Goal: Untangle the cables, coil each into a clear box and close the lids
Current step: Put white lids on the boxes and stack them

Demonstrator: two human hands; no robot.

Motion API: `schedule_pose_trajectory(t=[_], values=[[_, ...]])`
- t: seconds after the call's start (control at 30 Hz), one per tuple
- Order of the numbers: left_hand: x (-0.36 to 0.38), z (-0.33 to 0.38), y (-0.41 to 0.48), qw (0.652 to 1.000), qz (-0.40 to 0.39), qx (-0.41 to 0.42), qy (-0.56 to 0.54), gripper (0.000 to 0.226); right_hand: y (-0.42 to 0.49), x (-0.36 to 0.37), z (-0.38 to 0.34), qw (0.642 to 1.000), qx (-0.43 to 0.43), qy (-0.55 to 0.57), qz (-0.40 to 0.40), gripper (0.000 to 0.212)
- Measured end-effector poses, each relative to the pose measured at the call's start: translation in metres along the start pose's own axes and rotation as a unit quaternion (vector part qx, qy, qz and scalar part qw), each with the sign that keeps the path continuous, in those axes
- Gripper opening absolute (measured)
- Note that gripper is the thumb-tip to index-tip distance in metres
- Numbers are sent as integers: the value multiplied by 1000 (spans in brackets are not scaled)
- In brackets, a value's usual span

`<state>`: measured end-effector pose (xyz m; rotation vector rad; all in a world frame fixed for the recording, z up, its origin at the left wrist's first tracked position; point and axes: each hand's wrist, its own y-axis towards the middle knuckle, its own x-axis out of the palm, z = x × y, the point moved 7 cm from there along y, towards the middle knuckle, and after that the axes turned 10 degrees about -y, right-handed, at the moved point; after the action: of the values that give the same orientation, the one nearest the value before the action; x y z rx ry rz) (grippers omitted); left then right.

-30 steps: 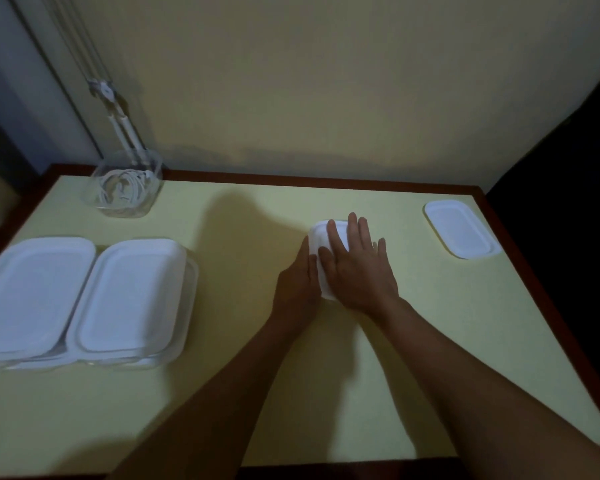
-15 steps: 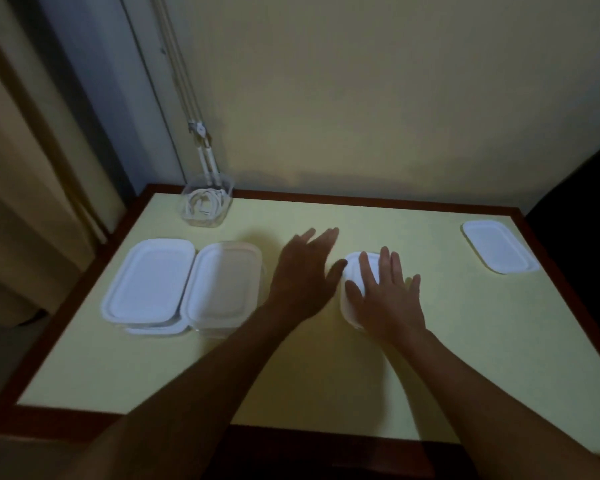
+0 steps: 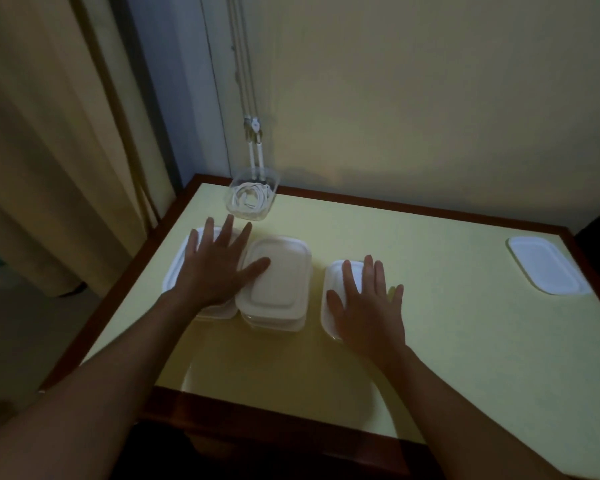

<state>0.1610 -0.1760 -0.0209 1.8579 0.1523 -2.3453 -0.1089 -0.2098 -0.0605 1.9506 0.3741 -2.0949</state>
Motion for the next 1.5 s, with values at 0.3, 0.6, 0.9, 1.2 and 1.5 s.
schedule_pose_trajectory(t=[0.3,0.6,0.9,1.2,1.5], values=[[3,-1,6,998,2,48,-29,96,-2,5,-24,1000,19,-2,-10,81],[4,-3,11,998,5,55,-36,97,-6,7,-26,999,29,-19,-33,84],[3,-2,8,997,25,64,-44,87,62,-40,-11,989,45,142,-6,57],[8,-6,10,996,35,59,-58,84,182,-59,-108,974,-197,71,-88,52],[10,-7,10,996,34,54,-64,84,212,-48,-123,981,-171,79,-35,45]])
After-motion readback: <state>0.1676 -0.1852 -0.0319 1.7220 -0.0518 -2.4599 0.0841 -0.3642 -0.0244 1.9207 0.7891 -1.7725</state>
